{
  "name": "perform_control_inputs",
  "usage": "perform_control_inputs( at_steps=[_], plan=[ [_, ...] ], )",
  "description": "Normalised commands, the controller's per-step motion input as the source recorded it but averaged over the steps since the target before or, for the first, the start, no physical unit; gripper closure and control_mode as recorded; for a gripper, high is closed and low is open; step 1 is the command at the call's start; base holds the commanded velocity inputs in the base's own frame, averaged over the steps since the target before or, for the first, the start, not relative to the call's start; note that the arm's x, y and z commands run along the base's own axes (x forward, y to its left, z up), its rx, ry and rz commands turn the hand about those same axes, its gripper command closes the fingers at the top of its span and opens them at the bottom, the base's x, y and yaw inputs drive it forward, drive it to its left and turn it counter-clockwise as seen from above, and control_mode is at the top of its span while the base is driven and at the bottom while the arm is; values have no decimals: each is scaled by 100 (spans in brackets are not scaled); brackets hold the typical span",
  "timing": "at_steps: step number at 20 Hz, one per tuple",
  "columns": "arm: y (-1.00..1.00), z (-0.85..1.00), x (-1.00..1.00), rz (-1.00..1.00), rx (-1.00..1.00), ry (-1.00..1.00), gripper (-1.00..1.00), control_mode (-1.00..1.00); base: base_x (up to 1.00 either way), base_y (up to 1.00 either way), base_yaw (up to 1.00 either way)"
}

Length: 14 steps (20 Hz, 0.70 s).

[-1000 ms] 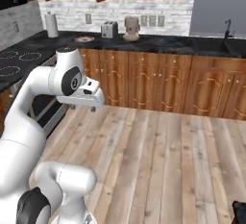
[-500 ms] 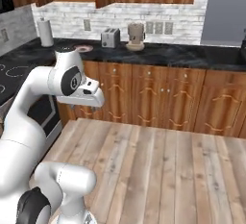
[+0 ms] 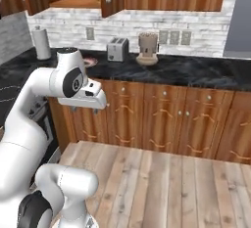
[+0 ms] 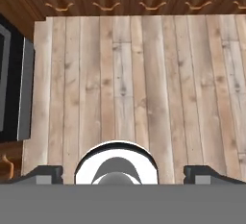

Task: Move the hot dog bun to the plate on the dining table and place the condiment next to that plate. Then navigate to the fridge and take the sausage and place it on the plate as well.

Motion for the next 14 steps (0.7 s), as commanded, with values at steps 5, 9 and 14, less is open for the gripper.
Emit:
perform_control_inputs(
  at_steps=[5, 9, 14],
  plan=[
    [0, 0, 0, 0, 0, 0, -100, 100, 100, 58, 0],
    [0, 0, 0, 0, 0, 0, -100, 100, 100, 56, 0],
    [0, 0, 0, 0, 0, 0, -100, 100, 100, 55, 0]
  ],
)
